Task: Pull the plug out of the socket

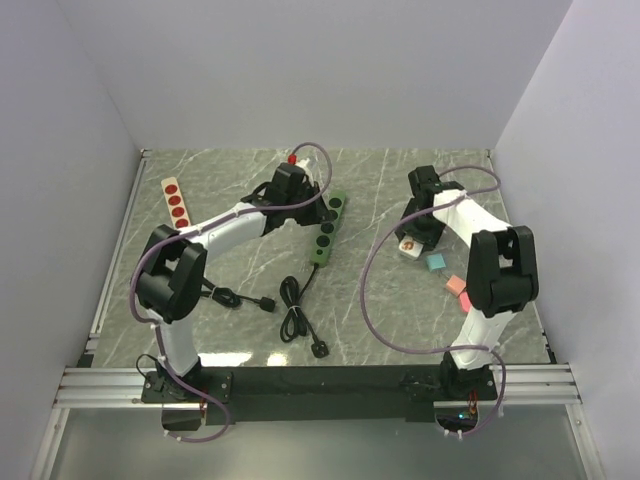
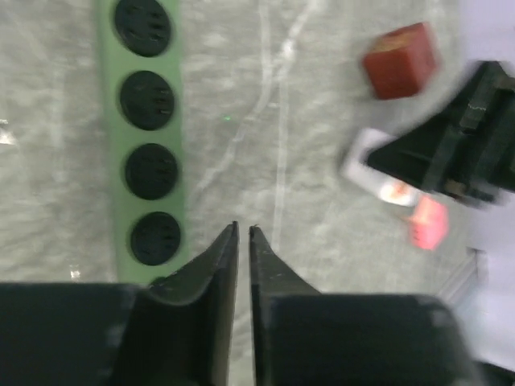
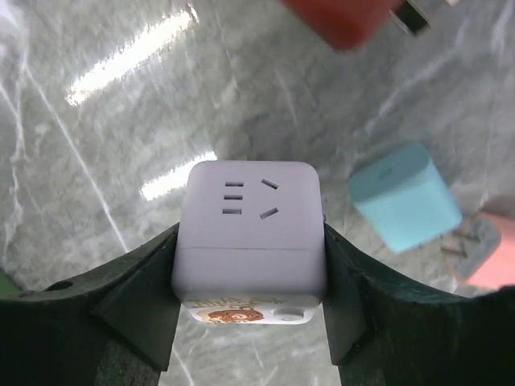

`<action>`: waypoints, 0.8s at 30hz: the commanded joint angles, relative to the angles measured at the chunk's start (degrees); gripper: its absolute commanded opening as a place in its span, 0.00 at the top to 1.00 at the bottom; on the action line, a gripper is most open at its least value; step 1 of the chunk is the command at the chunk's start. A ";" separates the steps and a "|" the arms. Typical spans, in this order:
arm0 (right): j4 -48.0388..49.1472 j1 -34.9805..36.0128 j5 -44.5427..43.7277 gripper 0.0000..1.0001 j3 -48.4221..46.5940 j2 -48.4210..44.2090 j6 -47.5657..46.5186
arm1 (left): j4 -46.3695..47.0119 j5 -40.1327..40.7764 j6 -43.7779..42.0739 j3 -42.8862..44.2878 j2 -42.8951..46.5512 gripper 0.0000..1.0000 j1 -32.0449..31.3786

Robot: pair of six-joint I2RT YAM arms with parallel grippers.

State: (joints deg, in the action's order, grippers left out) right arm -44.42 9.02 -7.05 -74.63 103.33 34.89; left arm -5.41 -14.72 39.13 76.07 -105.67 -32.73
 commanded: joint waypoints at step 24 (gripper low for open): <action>-2.60 -3.57 -5.17 0.05 -2.27 -20.09 3.60 | -19.63 23.60 -16.89 21.04 -16.93 0.06 -6.73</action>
State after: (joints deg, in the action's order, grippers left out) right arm -47.18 5.82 -14.02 -74.70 86.65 38.52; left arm -22.98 7.46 26.59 93.23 -120.27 -38.48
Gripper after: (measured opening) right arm 0.950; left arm 0.938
